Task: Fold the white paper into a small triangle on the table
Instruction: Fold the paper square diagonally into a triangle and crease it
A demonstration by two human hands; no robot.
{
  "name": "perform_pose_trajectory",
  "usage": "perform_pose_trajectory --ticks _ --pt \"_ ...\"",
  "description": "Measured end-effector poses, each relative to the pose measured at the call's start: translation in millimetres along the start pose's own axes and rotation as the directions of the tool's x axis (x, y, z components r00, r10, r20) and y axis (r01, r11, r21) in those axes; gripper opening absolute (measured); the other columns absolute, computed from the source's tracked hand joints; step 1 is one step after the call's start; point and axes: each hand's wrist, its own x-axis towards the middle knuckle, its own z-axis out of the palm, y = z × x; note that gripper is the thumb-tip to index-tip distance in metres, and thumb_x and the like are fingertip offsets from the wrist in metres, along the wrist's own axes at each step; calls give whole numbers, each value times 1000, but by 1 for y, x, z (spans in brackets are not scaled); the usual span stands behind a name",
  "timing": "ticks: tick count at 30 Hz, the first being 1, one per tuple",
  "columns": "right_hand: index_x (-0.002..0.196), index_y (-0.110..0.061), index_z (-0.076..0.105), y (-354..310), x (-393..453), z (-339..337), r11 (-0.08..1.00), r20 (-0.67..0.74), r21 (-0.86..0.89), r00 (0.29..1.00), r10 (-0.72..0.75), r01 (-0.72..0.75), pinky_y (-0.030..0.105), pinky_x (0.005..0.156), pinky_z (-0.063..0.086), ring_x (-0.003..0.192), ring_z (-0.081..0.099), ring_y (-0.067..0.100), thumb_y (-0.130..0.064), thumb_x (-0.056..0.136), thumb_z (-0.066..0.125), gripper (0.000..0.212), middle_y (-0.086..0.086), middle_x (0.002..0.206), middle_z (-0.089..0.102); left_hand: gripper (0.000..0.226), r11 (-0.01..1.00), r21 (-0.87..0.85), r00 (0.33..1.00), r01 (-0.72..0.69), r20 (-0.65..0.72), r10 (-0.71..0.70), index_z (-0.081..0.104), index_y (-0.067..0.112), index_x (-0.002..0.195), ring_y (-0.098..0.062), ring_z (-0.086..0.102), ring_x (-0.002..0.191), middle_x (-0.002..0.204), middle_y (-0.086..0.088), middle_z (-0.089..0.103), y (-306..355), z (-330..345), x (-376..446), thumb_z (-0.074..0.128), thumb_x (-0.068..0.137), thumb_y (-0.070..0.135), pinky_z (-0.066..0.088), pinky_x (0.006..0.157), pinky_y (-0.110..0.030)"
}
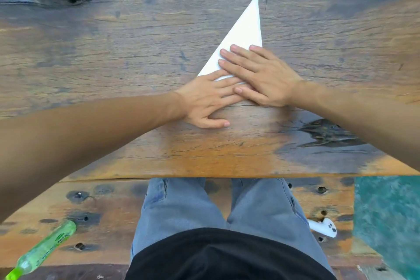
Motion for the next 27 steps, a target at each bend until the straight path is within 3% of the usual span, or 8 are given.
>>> perform_pose_trajectory --ticks 6,12,22,27 --pt "166 -29 20 23 6 -6 995 -33 -91 999 -42 39 49 129 13 161 14 25 -53 109 20 61 3 174 15 86 999 -42 1000 -4 -28 3 10 11 164 -29 17 159 170 -12 21 -1 4 0 29 99 65 9 130 -51" --pt "166 -32 16 32 8 -9 994 -17 -82 998 -67 65 49 129 11 162 11 24 -54 109 20 62 1 175 11 87 999 -51 999 -4 -45 1 9 12 164 -29 17 158 170 -10 23 -1 5 0 31 98 64 8 130 -51" --pt "166 -28 16 39 11 -10 998 -49 -50 998 45 -47 49 129 10 162 12 23 -53 108 19 63 1 175 13 91 997 -75 998 12 -53 -16 9 12 164 -26 7 161 173 -9 10 -1 5 0 36 95 65 8 130 -51" --pt "165 -31 19 79 13 -22 984 -89 6 980 178 -178 50 126 10 161 15 24 -56 107 22 64 -1 174 17 91 996 -89 999 20 -45 -24 8 14 165 -24 4 161 174 -6 7 -1 6 0 37 95 65 8 130 -50"
